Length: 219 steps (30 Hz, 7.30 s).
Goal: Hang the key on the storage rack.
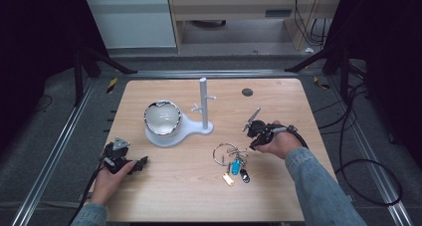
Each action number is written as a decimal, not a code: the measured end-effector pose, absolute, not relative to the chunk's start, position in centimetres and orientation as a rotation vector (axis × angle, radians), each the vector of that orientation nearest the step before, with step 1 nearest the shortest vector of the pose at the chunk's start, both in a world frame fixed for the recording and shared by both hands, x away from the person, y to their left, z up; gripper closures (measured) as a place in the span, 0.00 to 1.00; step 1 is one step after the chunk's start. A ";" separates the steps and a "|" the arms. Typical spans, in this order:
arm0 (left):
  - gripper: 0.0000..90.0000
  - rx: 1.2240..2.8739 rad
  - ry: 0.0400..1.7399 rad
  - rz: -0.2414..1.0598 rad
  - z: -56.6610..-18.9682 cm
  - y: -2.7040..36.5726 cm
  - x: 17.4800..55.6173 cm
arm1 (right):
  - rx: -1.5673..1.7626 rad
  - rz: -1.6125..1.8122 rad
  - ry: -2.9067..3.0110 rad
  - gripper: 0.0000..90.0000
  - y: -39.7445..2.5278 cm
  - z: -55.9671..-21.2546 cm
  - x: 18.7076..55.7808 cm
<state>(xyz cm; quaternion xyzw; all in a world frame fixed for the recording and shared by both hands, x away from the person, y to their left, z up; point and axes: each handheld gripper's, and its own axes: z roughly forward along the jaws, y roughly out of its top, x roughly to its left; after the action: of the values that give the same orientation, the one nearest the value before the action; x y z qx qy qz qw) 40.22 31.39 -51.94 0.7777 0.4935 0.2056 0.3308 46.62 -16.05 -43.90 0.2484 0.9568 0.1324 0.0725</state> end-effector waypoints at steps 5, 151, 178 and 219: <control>0.00 2.034 1.289 0.537 -51.9 31.4 40.2 | 0.687 0.369 2.901 0.87 -15.1 -44.3 47.1; 0.00 2.036 1.286 0.538 -51.9 31.4 40.1 | 0.522 0.224 2.922 0.99 -15.3 -34.9 46.8; 0.00 2.035 1.286 0.538 -51.9 31.4 40.1 | 0.528 0.287 2.857 0.99 -14.9 -30.9 47.2; 0.00 2.036 1.286 0.539 -51.9 31.4 40.1 | 0.442 0.323 2.798 0.99 -11.3 -26.5 48.0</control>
<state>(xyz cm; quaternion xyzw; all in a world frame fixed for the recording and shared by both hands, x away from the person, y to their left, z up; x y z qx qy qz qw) 40.06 31.42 -51.93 0.7786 0.4918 0.2062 0.3308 47.99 -11.28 -26.54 0.1535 0.9711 0.1122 0.1445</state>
